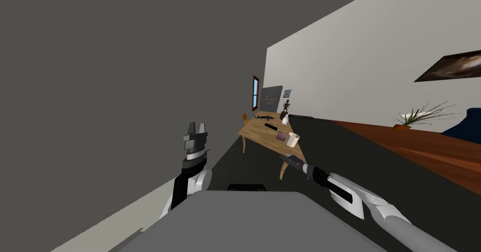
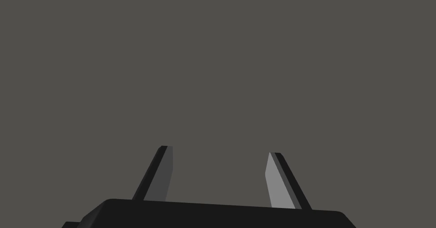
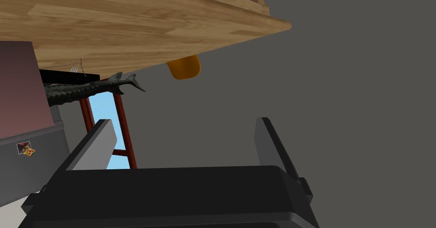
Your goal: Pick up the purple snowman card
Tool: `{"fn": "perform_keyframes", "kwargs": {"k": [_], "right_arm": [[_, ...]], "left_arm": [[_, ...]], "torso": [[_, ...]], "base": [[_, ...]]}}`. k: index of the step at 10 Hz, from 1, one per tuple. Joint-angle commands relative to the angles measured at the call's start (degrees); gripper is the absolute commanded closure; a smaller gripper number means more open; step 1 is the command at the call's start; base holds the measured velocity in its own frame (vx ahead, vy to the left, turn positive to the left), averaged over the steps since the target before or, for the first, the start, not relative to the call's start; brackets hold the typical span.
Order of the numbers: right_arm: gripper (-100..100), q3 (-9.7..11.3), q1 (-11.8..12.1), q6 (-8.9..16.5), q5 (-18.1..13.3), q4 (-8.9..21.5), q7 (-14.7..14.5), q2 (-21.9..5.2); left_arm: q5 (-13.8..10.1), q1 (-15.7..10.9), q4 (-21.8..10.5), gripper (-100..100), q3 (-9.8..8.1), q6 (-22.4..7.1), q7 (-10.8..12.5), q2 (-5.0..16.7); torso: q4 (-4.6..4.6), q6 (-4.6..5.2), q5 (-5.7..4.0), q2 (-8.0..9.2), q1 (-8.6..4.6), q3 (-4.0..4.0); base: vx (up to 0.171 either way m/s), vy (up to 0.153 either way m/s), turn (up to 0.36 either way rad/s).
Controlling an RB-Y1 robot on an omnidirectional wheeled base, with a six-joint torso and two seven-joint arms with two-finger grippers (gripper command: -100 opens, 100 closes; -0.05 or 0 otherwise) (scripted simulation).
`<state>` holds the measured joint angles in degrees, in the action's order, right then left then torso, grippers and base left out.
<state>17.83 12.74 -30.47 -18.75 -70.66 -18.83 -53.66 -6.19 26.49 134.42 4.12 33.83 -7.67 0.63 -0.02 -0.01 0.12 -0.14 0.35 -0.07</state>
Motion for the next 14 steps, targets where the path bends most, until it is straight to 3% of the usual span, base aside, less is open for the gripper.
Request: {"fn": "perform_keyframes", "kwargs": {"k": [1, 3, 6, 7, 9, 10, 13, 14], "right_arm": [[-100, 0.11, 0.59, 0.20, -0.52, 0.95, -0.54, -1.84], [-100, 1.72, 0.31, -0.52, -3.01, 6.11, -2.18, -5.54], [-100, 1.72, 0.31, -0.52, -3.01, 7.26, -2.18, -6.53], [-100, 2.53, 0.30, -0.89, -4.28, 9.49, -2.89, -8.68], [-100, 2.53, 0.30, -0.89, -4.28, 10.30, -2.89, -8.68], [-100, 3.33, 0.38, -1.25, -5.54, 12.59, -3.52, -10.70], [-100, 4.13, 0.54, -1.62, -6.80, 16.11, -4.07, -12.58], [-100, 4.93, 0.79, -2.00, -8.06, 18.85, -4.55, -14.29]], "left_arm": [[0.00, 0.00, 0.00, 0, 0.00, 0.00, 0.00, 0.00], [0.00, 0.00, 0.00, 0, 0.00, 0.00, 0.00, 0.00], [0.00, 0.01, 0.01, 0, -0.01, 0.00, 0.00, 0.01], [0.00, 0.00, 0.00, 0, -0.01, 0.00, 0.00, 0.01], [0.00, 0.01, 0.00, 0, -0.01, 0.00, 0.00, 0.01], [0.00, 0.01, 0.00, 0, -0.01, 0.00, 0.00, 0.01], [0.00, 0.01, 0.00, 0, -0.01, 0.00, 0.00, 0.01], [0.00, 0.01, 0.01, 0, -0.01, 0.00, 0.00, 0.01]], "torso": [[0.00, 0.00, 0.00, 0.00, 0.00, 0.00], [-0.01, 0.00, 0.00, -0.08, 0.00, -0.04], [-0.01, 0.05, -0.04, 0.01, -0.22, 0.00], [0.03, 0.05, -0.09, 0.16, -0.40, 0.08], [0.00, 0.04, -0.06, 0.02, -0.28, 0.01], [0.01, 0.06, -0.07, 0.07, -0.31, 0.03], [-0.04, 0.00, -0.06, -0.21, -0.29, -0.12], [-0.05, 0.05, -0.08, -0.17, -0.33, -0.11]], "base": [[0.052, 0.095, 0.068], [0.103, 0.139, 0.166], [0.053, 0.044, 0.011], [0.038, 0.024, 0.175], [0.060, 0.033, 0.030], [0.074, 0.064, 0.139], [0.109, 0.030, 0.105], [0.109, 0.039, 0.126]]}}
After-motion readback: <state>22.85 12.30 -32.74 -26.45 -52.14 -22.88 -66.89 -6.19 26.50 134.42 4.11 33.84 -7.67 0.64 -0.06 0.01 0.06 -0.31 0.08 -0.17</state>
